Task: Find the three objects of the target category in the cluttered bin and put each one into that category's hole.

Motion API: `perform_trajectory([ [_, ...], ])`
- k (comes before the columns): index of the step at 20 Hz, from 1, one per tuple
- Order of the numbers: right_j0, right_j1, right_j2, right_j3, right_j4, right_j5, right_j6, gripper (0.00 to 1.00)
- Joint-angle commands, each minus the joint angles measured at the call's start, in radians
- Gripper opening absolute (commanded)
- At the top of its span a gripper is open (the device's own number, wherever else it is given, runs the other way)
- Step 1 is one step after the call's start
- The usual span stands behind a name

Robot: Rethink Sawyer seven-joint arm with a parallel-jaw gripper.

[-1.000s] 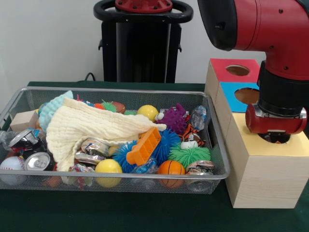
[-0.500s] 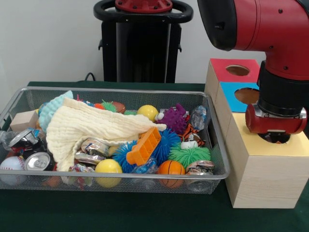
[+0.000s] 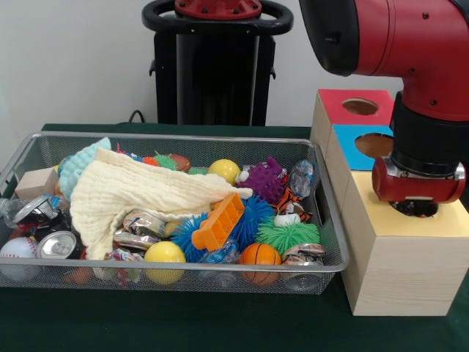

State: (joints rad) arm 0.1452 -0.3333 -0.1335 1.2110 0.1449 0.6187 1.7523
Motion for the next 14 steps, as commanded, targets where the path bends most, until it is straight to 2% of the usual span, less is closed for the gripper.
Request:
perform_trajectory([
  [1,-0.028,-0.020,0.023,0.018,0.018,0.078,0.173,0.00],
  [14,-0.035,-0.014,0.027,-0.003,0.030,0.092,0.179,0.00],
])
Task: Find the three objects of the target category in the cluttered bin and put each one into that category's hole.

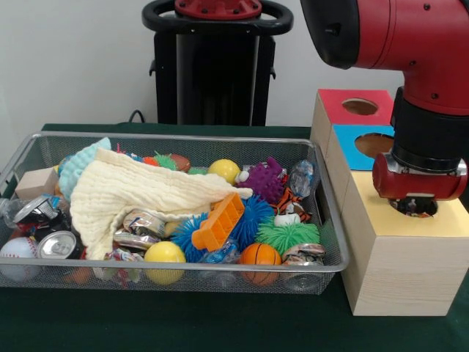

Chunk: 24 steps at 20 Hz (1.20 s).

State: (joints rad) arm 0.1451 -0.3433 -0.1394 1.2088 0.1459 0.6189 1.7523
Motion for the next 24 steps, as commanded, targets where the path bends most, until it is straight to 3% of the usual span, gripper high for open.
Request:
perform_trajectory([
  [1,-0.035,-0.007,0.033,0.005,0.026,0.083,0.175,0.00],
  [2,-0.033,-0.004,0.027,-0.004,0.020,0.100,0.168,1.00],
  [14,-0.019,-0.006,0.014,-0.020,0.031,0.141,0.201,1.00],
  [24,-0.022,-0.062,0.018,0.022,0.051,0.156,0.211,1.00],
])
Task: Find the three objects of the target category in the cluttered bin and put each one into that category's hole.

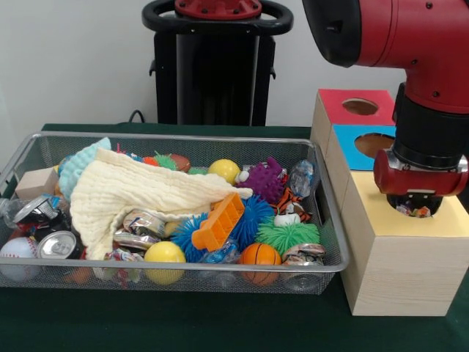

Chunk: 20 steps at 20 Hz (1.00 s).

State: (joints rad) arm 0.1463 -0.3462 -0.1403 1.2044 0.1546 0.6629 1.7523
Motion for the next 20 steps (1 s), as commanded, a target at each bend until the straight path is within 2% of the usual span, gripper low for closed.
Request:
perform_trajectory([
  [1,-0.022,-0.064,0.020,0.034,0.044,0.111,0.213,1.00],
  [12,-0.016,-0.109,0.013,0.070,0.036,0.119,0.215,1.00],
  [16,-0.014,-0.128,0.008,0.062,0.036,0.152,0.216,1.00],
  [20,-0.019,-0.133,0.008,0.021,0.038,0.209,0.213,1.00],
])
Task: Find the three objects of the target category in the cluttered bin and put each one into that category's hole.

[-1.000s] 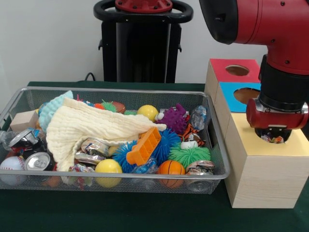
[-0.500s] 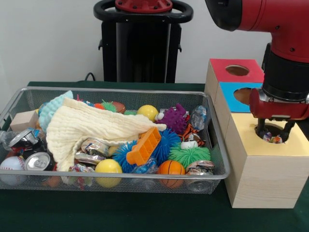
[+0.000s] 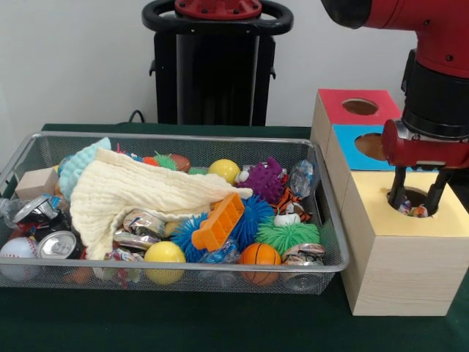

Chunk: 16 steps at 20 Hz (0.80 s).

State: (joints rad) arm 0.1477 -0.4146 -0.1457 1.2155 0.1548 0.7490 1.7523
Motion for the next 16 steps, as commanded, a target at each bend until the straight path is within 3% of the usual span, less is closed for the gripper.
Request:
perform_trajectory([
  [1,-0.023,-0.062,0.013,-0.006,0.038,0.138,0.213,1.00],
  [16,-0.093,-0.123,0.022,-0.084,0.060,0.316,0.166,1.00],
])
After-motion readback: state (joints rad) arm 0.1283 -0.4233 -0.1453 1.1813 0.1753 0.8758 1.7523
